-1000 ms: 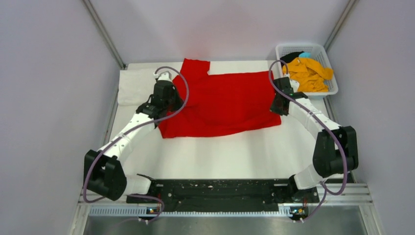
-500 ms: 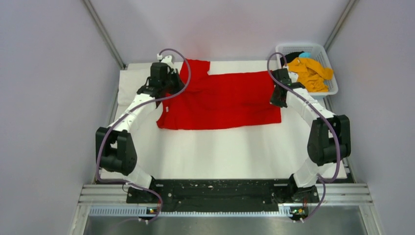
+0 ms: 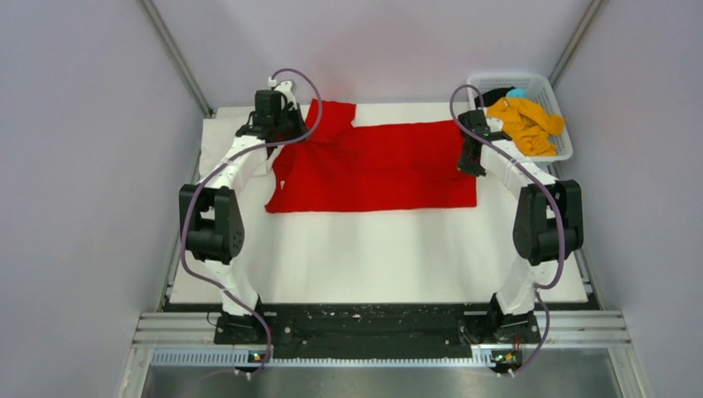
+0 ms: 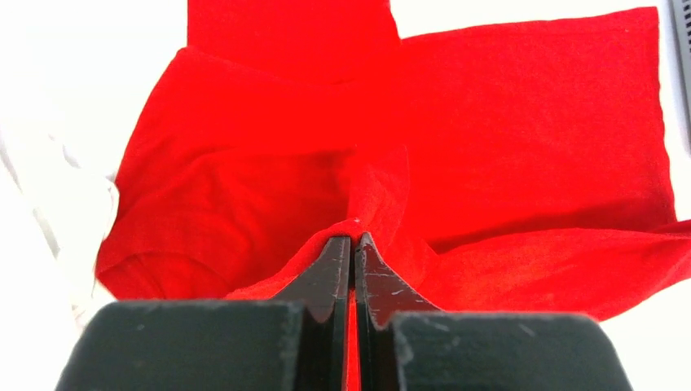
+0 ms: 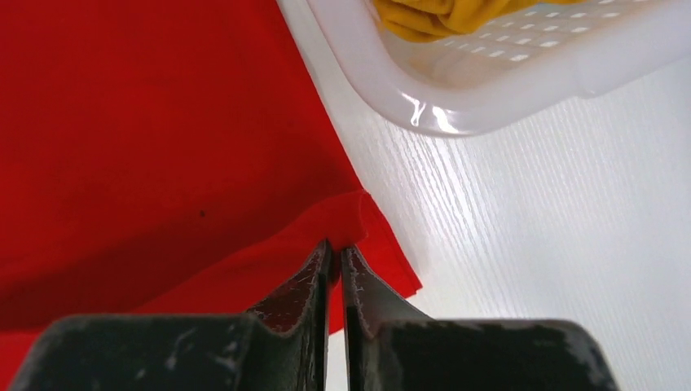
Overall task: Fold and stack the t-shirts
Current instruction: Fold the flattened tshirt in 1/3 of the way
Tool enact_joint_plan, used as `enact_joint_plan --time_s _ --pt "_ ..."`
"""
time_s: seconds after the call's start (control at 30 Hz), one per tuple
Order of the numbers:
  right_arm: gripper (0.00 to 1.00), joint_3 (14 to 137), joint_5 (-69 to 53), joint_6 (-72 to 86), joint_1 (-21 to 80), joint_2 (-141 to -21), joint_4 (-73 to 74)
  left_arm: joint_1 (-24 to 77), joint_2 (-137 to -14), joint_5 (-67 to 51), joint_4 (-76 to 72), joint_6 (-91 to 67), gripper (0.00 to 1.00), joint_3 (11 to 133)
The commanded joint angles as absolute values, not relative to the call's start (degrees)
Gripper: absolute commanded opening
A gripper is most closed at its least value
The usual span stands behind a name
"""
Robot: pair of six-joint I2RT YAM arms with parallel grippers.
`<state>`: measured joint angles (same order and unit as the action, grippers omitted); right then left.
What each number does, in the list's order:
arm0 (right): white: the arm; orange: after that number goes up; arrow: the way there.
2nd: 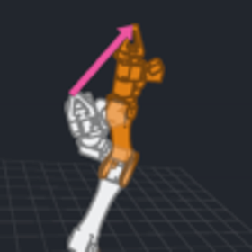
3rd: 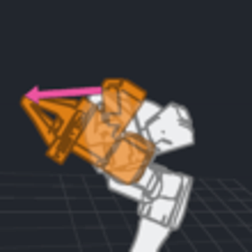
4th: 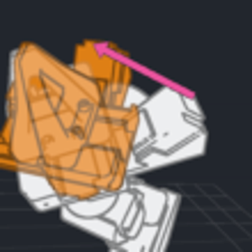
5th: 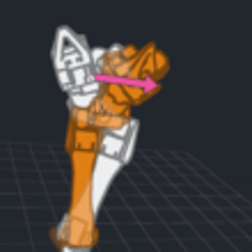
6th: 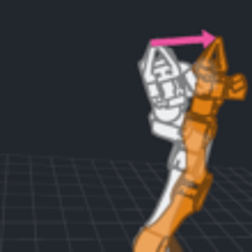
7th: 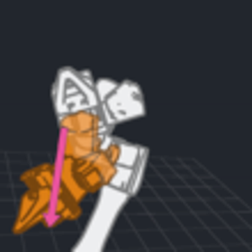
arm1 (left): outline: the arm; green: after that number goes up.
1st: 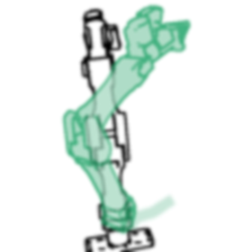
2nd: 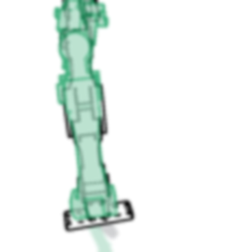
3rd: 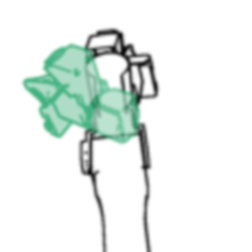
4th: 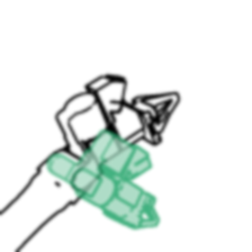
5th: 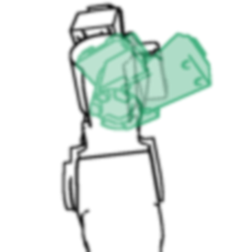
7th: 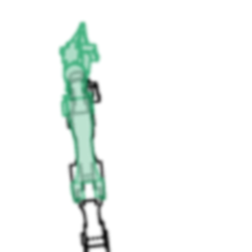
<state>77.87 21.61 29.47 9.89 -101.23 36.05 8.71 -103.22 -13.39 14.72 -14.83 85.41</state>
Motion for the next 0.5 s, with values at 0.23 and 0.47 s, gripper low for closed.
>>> enact_joint_plan --time_s 0.23,0.47 --pt "0.66 86.07 19.97 28.17 8.48 -106.43 34.81 6.54 -121.44 -6.46 21.22 -20.02 0.94 107.53" --pt "0.87 80.08 15.9 25.7 11.54 -101.07 34.33 6.55 -114.12 -11.95 17.98 -22.86 0.99 98.28"
